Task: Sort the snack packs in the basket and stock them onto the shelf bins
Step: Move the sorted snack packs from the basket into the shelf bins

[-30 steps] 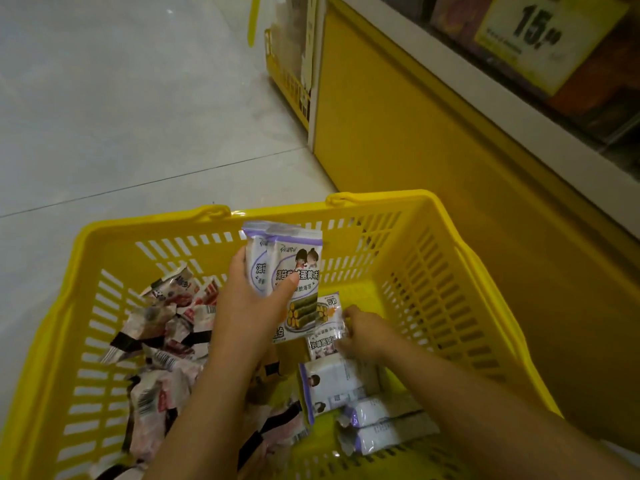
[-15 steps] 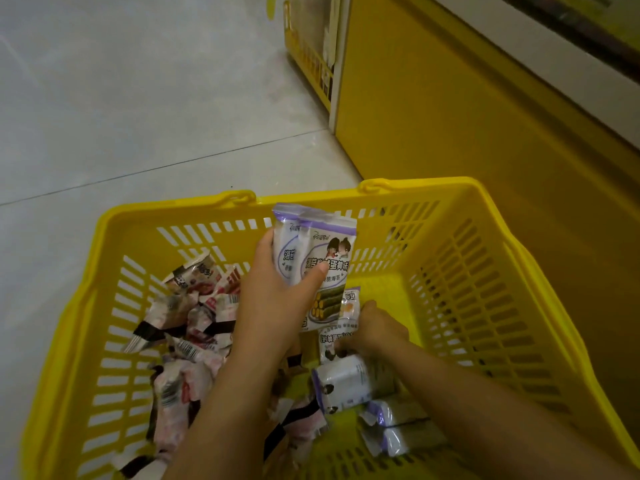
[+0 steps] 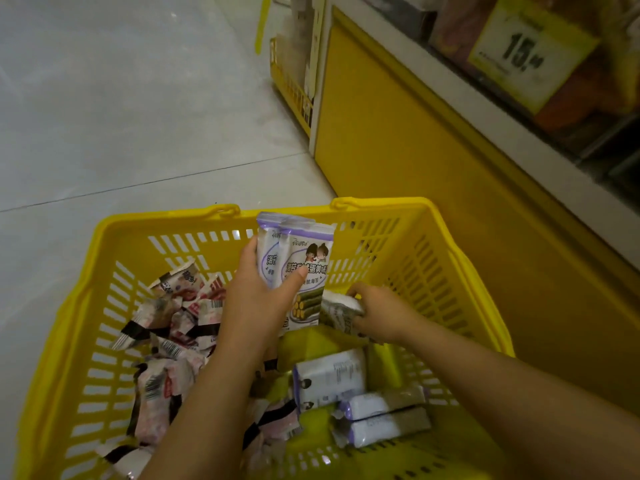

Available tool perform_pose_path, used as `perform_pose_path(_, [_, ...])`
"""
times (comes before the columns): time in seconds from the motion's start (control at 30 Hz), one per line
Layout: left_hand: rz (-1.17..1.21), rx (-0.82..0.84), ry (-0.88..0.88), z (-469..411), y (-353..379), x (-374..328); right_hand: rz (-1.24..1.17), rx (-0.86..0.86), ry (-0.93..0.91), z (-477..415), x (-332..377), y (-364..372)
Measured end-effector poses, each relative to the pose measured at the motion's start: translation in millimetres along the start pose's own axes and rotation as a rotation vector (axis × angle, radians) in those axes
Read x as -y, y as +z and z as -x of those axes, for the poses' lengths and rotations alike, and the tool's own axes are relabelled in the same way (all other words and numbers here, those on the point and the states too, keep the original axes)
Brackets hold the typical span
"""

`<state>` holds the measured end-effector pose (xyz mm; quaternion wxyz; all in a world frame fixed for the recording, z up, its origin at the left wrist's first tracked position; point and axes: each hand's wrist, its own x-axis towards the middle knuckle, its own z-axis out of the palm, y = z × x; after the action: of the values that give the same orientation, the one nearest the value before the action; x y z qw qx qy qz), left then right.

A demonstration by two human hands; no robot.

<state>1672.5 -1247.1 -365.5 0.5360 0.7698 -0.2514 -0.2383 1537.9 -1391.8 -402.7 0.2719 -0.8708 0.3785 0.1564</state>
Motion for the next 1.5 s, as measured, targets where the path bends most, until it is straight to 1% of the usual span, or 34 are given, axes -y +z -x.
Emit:
perform_pose_path(0.1, [0.030, 0.000, 0.038, 6.9, -2.5, -15.9, 0.064, -0.090, -0.027, 32.2, 3.8, -44.3])
perform_pose_path(0.27, [0.075, 0.035, 0.128, 20.7, -5.2, -69.4, 0.111, -0.294, -0.114, 109.6, 22.4, -125.7])
perform_pose_path(0.33, [0.100, 0.100, 0.141, 24.3, -5.3, -92.5, 0.153, -0.322, -0.182, 139.9, 31.1, -156.3])
perform_pose_path(0.37, [0.127, 0.144, 0.179, 33.7, -4.0, -115.5, 0.157, -0.340, -0.198, 169.0, 34.9, -178.0])
perform_pose_path(0.47, [0.108, 0.253, 0.282, 48.9, -0.4, -160.2, 0.096, -0.327, -0.257, 232.1, 49.8, -224.9])
perform_pose_path(0.53, [0.099, 0.356, 0.364, 70.3, 3.1, -198.6, 0.060, -0.334, -0.246, 288.4, 55.6, -251.5])
perform_pose_path(0.6, [0.110, 0.448, 0.395, 92.2, 5.3, -228.9, 0.073, -0.355, -0.205, 331.6, 57.1, -268.3])
perform_pose_path(0.73, [0.110, 0.572, 0.495, 140.6, 8.0, -275.2, 0.145, -0.384, -0.143, 398.4, 56.4, -287.9])
perform_pose_path(0.83, [0.083, 0.632, 0.571, 171.7, 12.9, -299.5, 0.182, -0.396, -0.091, 437.3, 50.1, -293.9])
perform_pose_path(0.9, [0.067, 0.672, 0.616, 189.4, 18.1, -313.6, 0.172, -0.415, -0.068, 460.7, 43.0, -295.4])
perform_pose_path(1.0, [0.051, 0.727, 0.669, 212.3, 28.6, -332.5, 0.081, -0.432, -0.053, 493.9, 29.7, -295.1])
perform_pose_path(1.07, [0.086, 0.780, 0.689, 225.2, 37.8, -345.3, 0.018, -0.499, -0.058, 512.7, 21.1, -293.4])
perform_pose_path(1.13, [0.150, 0.851, 0.686, 238.8, 46.8, -359.8, -0.015, -0.623, -0.076, 527.9, 13.9, -291.1])
perform_pose_path(1.27, [0.317, 0.997, 0.631, 262.6, 60.6, -387.9, 0.046, -0.844, -0.083, 551.2, 3.3, -291.2])
perform_pose_path(1.37, [0.367, 1.031, 0.643, 271.3, 67.1, -404.5, 0.015, -0.909, -0.071, 565.7, 1.6, -298.6])
perform_pose_path(1.5, [0.376, 1.155, 0.633, 275.6, 73.7, -441.1, 0.055, -0.938, -0.105, 575.9, 5.6, -316.0])
